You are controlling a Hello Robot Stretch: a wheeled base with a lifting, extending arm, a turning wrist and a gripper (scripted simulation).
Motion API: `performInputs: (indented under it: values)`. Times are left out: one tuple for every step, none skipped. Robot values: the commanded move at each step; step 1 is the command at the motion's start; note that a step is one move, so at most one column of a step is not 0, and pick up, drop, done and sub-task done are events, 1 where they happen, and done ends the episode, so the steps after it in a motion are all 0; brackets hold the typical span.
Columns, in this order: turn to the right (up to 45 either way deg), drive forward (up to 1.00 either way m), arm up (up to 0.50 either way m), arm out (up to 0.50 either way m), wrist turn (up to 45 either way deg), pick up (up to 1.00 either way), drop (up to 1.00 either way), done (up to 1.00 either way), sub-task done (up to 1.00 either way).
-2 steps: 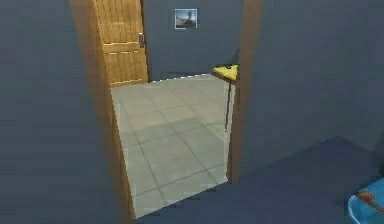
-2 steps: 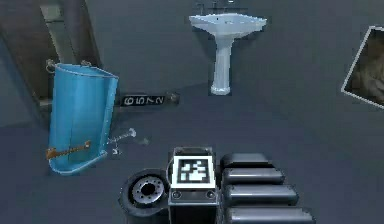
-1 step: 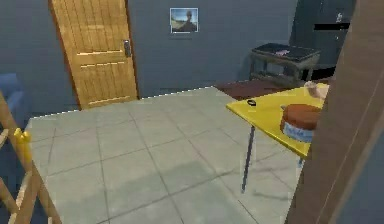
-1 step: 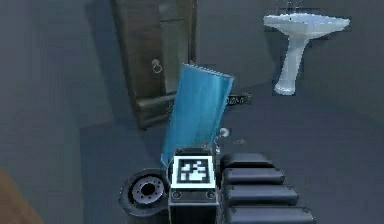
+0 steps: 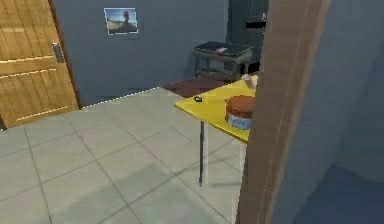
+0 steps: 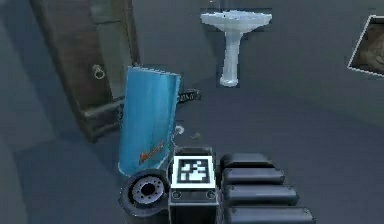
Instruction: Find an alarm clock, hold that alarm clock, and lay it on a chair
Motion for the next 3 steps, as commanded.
performInputs:
  values:
    - [0.0, 0.15, 0.0, 0.0, 0.0, 0.0, 0.0, 0.0, 0.0]
    - [-24.0, 0.0, 0.0, 0.0, 0.0, 0.0, 0.0, 0.0, 0.0]
    - [0.0, 1.0, 0.0, 0.0, 0.0, 0.0, 0.0, 0.0, 0.0]
